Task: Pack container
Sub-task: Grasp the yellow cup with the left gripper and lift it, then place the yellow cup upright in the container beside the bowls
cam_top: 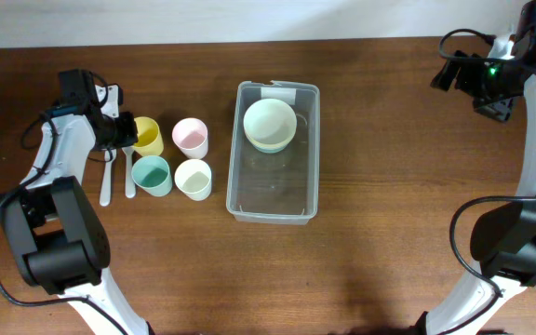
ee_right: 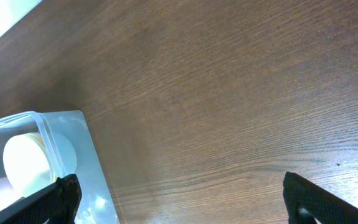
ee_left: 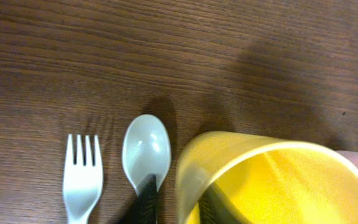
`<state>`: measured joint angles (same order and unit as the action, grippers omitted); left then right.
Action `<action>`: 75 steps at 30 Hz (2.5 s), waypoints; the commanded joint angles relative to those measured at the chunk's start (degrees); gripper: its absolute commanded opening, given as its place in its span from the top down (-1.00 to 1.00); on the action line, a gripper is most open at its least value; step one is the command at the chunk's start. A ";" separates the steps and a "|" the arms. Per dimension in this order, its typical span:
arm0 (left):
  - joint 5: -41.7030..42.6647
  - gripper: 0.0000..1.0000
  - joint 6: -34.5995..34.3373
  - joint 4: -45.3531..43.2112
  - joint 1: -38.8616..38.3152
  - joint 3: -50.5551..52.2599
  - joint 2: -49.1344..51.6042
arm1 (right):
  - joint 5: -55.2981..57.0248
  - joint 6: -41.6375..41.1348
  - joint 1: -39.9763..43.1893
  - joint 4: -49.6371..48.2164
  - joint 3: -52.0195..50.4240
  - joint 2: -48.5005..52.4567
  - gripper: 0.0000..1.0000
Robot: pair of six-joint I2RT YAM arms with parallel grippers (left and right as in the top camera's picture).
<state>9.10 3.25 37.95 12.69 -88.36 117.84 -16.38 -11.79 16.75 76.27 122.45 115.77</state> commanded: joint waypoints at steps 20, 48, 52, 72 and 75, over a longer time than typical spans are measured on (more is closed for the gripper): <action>6.36 0.99 2.32 25.68 -4.66 -31.15 -5.95 | 0.37 0.13 0.15 -0.15 0.35 -0.22 -0.98; -2.08 0.96 7.10 23.04 -41.40 -21.73 9.94 | 0.37 0.13 0.15 -0.15 0.35 -0.22 -0.98; -1.86 0.60 6.23 22.53 -41.42 -22.40 9.92 | 0.37 0.13 0.15 -0.15 0.35 -0.22 -0.98; -11.67 -0.84 -1.97 55.49 -26.93 -62.60 10.51 | 0.37 0.13 0.15 -0.15 0.35 -0.22 -0.98; -7.21 -0.82 -3.10 55.63 -19.56 -62.58 13.81 | 0.37 0.13 0.15 -0.15 0.35 -0.22 -0.98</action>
<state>-0.62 2.98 93.25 -13.82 -150.80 128.29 -16.36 -11.77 16.75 76.27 122.45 115.77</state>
